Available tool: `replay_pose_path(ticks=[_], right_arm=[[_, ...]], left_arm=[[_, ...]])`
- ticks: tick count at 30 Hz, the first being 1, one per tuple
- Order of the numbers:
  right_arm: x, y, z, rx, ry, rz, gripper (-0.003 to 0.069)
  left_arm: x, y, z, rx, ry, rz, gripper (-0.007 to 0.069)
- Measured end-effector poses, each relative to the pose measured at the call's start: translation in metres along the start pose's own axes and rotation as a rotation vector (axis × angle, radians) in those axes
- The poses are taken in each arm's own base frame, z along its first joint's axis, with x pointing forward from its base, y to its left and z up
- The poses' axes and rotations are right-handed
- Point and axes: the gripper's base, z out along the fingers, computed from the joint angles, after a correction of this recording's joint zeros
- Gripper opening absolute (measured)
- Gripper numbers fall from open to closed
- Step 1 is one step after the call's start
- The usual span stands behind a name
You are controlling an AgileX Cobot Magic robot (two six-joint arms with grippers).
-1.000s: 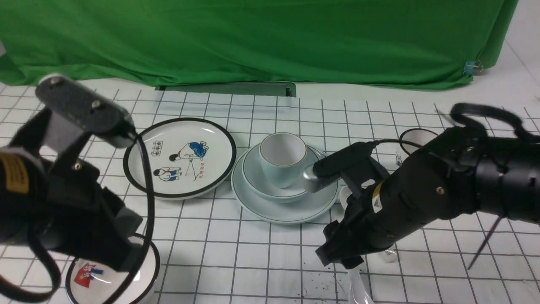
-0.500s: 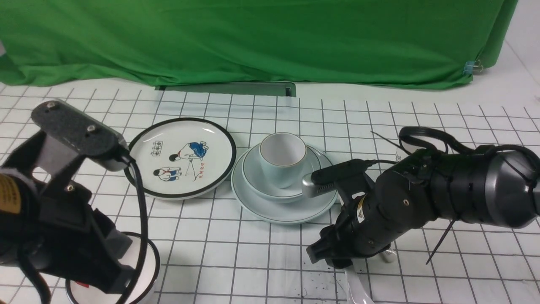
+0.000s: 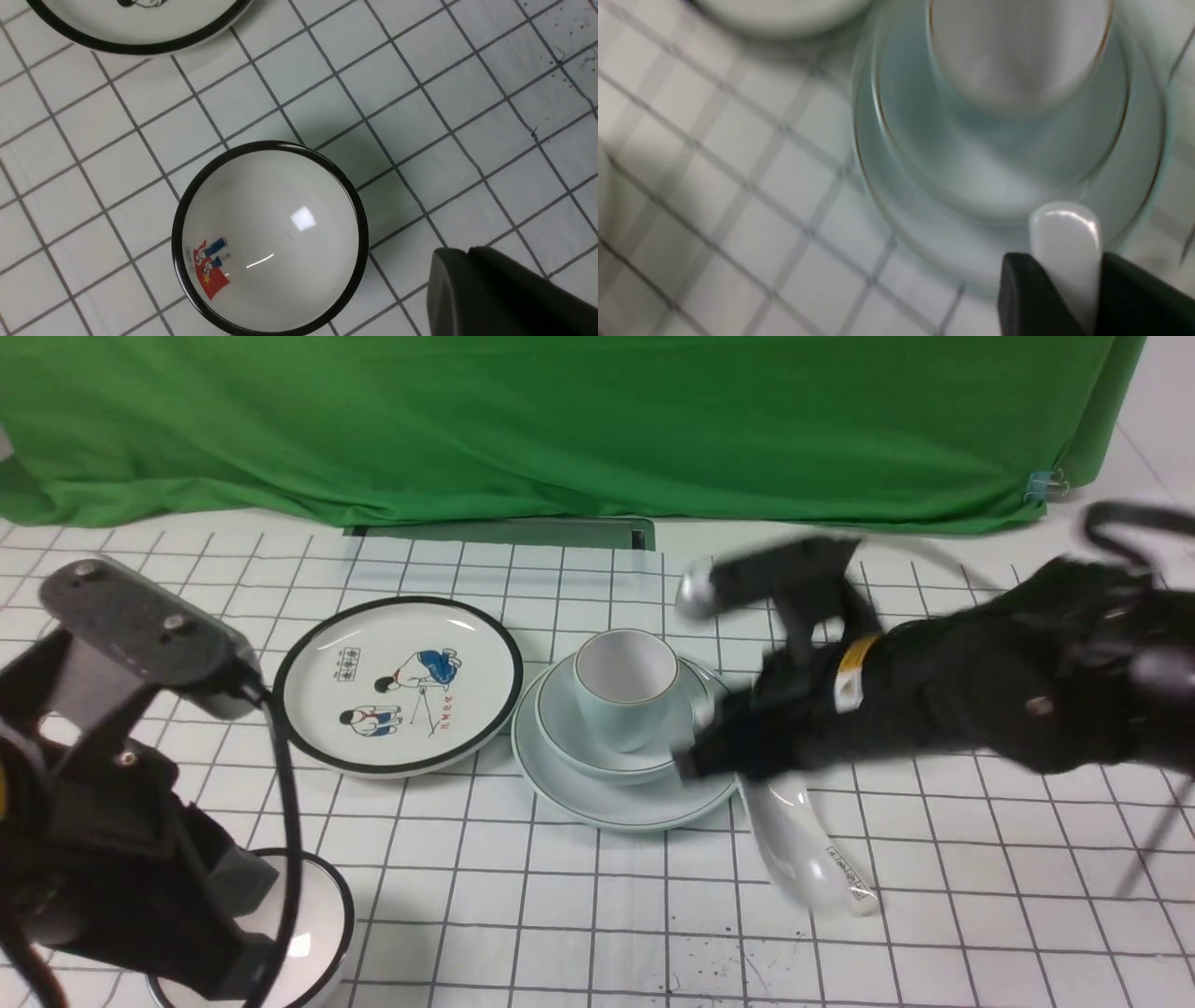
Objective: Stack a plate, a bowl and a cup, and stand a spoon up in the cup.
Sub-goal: Use the right arm to grab a blue soup spoon, then use the right arm to put the blue soup spoon into the blue teacup in the middle
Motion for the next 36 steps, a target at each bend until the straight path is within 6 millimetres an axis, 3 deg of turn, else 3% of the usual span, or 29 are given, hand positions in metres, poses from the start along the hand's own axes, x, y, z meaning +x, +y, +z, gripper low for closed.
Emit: replay_pose_path(ticks=[4,6,10,14,21,24,32,36], right_arm=[[-0.034,0.003,-0.021,-0.023,-0.349,-0.011,0.0182],[-0.046,0.003,-0.022,-0.033,-0.506,-0.013,0.0182],[-0.056,0.004,-0.011,-0.043,-0.684,-0.013,0.0182],[-0.055,0.003,0.017,-0.050,-0.826,-0.014,0.0182],[-0.027,-0.004,0.079,-0.031,-0.823,-0.031,0.0182],[-0.018,-0.010,0.092,-0.012,-0.804,-0.039,0.0182],[-0.005,-0.019,0.111,0.013,-0.755,-0.031,0.0184],[-0.003,-0.019,0.112,0.014,-0.745,-0.032,0.0232]], left_arm=[[0.012,-0.002,-0.011,-0.012,-0.104,-0.016,-0.0036],[0.023,-0.003,-0.019,-0.020,-0.175,-0.025,-0.0036],[0.040,-0.006,-0.028,-0.028,-0.260,-0.031,-0.0036],[0.058,-0.008,-0.041,-0.036,-0.348,-0.027,-0.0036],[0.066,-0.010,-0.050,-0.043,-0.416,-0.025,-0.0033],[0.066,-0.010,-0.050,-0.043,-0.416,-0.025,-0.0031],[0.066,-0.010,-0.050,-0.043,-0.416,-0.025,-0.0031],[0.066,-0.010,-0.050,-0.043,-0.416,-0.025,-0.0031]])
